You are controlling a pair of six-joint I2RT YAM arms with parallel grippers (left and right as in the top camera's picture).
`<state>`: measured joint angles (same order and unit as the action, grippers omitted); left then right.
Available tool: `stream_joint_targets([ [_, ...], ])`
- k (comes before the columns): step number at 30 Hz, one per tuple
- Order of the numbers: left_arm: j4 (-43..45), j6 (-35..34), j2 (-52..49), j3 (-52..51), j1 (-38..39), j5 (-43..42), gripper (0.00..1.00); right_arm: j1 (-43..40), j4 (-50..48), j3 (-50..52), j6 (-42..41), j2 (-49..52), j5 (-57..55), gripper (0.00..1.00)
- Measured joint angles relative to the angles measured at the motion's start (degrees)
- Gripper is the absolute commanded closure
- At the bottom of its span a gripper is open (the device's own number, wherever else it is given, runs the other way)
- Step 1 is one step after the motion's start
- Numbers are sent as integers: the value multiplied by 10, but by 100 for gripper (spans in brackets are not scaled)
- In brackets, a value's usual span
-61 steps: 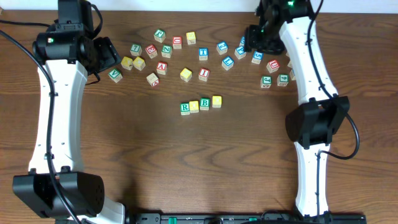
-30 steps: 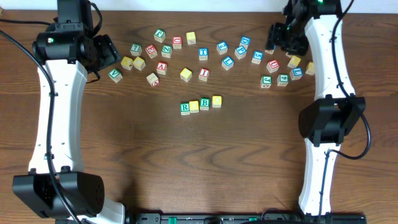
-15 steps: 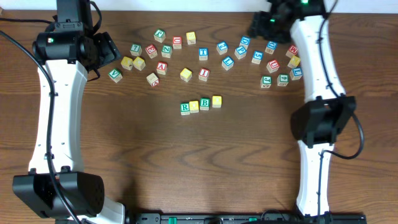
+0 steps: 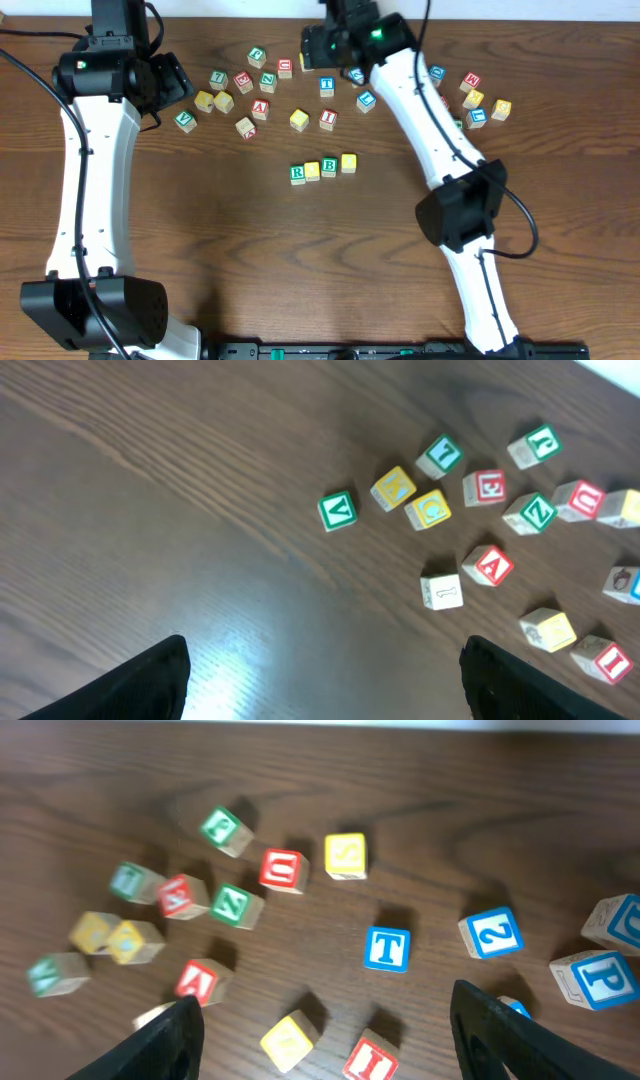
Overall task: Spell out ROBOT
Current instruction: 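Move the right gripper over the cluster toward the blue T block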
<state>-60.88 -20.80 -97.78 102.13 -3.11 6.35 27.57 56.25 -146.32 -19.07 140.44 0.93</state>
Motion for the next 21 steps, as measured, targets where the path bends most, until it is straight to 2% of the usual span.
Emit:
stream_joint_targets([
  [11, -17, 0, 0, 0, 0, 0, 14, 4, -30, 0, -6, 77, -40, 27],
  [21, -17, 0, 0, 0, 0, 0, 14, 4, -47, 0, -13, 86, -47, 28],
])
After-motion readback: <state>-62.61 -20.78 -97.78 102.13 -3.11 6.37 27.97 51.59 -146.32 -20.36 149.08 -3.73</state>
